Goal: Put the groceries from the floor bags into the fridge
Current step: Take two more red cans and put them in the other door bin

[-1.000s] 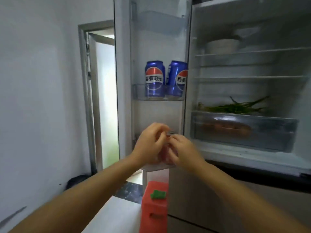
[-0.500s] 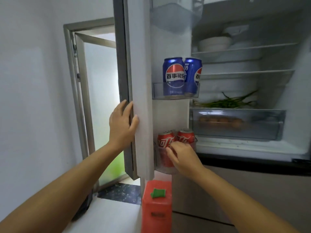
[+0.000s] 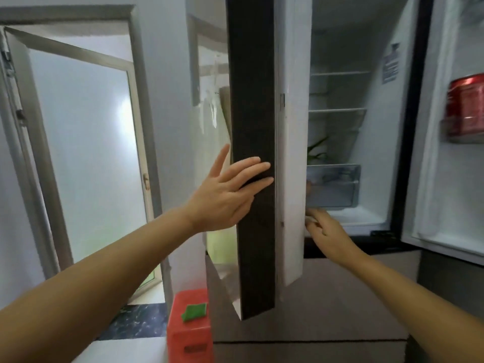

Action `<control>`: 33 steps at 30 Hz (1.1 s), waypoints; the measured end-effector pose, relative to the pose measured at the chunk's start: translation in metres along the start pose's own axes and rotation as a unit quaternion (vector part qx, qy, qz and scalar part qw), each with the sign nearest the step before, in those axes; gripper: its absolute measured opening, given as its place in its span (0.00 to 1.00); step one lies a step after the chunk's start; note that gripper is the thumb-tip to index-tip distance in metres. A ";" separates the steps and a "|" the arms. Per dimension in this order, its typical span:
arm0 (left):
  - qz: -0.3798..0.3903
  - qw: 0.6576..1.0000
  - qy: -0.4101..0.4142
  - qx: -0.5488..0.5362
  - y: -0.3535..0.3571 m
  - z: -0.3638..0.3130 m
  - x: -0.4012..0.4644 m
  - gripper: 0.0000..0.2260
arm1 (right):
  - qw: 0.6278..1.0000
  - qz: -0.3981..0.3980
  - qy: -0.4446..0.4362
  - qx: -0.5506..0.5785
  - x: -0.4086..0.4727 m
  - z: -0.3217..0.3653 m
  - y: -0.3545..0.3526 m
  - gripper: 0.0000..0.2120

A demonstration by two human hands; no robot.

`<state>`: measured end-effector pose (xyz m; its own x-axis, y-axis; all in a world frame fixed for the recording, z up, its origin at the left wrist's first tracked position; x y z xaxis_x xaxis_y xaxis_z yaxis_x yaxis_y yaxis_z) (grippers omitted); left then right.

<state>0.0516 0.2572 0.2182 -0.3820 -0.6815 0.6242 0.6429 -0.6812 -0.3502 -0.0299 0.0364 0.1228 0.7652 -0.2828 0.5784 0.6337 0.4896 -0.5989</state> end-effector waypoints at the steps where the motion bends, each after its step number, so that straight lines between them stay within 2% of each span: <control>1: -0.022 1.000 -0.002 -0.012 0.012 -0.009 0.015 0.19 | 0.999 -0.023 0.021 0.032 -0.001 -0.002 -0.006 0.14; 3: -0.061 0.997 -0.035 -0.042 0.037 -0.026 0.041 0.22 | 0.992 -0.078 0.056 0.079 -0.006 -0.004 -0.016 0.21; 5: -0.089 0.990 -0.084 -0.072 0.064 -0.037 0.064 0.26 | 0.988 -0.088 0.054 0.111 -0.010 -0.005 -0.018 0.28; 7: -0.094 0.983 -0.133 -0.083 0.094 -0.041 0.081 0.30 | 0.994 -0.032 0.025 0.101 -0.010 -0.004 -0.006 0.33; 9: -0.070 0.977 -0.187 -0.069 0.124 -0.040 0.094 0.34 | 0.999 0.030 -0.003 0.029 -0.003 -0.012 0.012 0.38; 10: -0.052 0.975 -0.210 -0.057 0.137 -0.039 0.100 0.37 | 0.999 0.035 -0.001 0.021 0.005 -0.018 0.017 0.40; 13: 0.001 0.971 -0.239 -0.018 0.172 -0.037 0.117 0.39 | 0.995 -0.018 0.030 0.096 0.034 -0.041 0.021 0.39; 15: 0.025 0.969 -0.245 -0.006 0.193 -0.034 0.126 0.39 | 0.989 -0.020 0.059 0.132 0.051 -0.061 0.024 0.38; 20: 0.043 0.965 -0.254 0.040 0.224 -0.031 0.134 0.36 | 0.990 0.015 0.078 0.117 0.076 -0.096 0.030 0.35; 25: 0.061 0.961 -0.260 0.076 0.246 -0.025 0.138 0.36 | 0.991 0.015 0.088 0.096 0.093 -0.109 0.032 0.33; 31: 0.068 0.960 -0.254 0.099 0.252 -0.022 0.139 0.36 | 0.989 0.047 0.081 0.115 0.100 -0.106 0.026 0.33; 33: 0.080 0.959 -0.250 0.102 0.252 -0.021 0.137 0.36 | 0.990 0.071 0.083 0.085 0.092 -0.102 0.014 0.34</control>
<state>0.1476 -0.0137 0.2011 0.0667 -0.5243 0.8489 0.8032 -0.4766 -0.3574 0.0605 -0.0673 0.1110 0.8627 -0.3260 0.3866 0.5003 0.6618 -0.5583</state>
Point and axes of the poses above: each hand's wrist, its own x-axis towards the middle knuckle, its own y-axis out of the palm, z = x × y, the point moved 3 cm from there along x, towards the middle knuckle, and after that the axes turned 2 degrees about y, right-handed, at the moved point
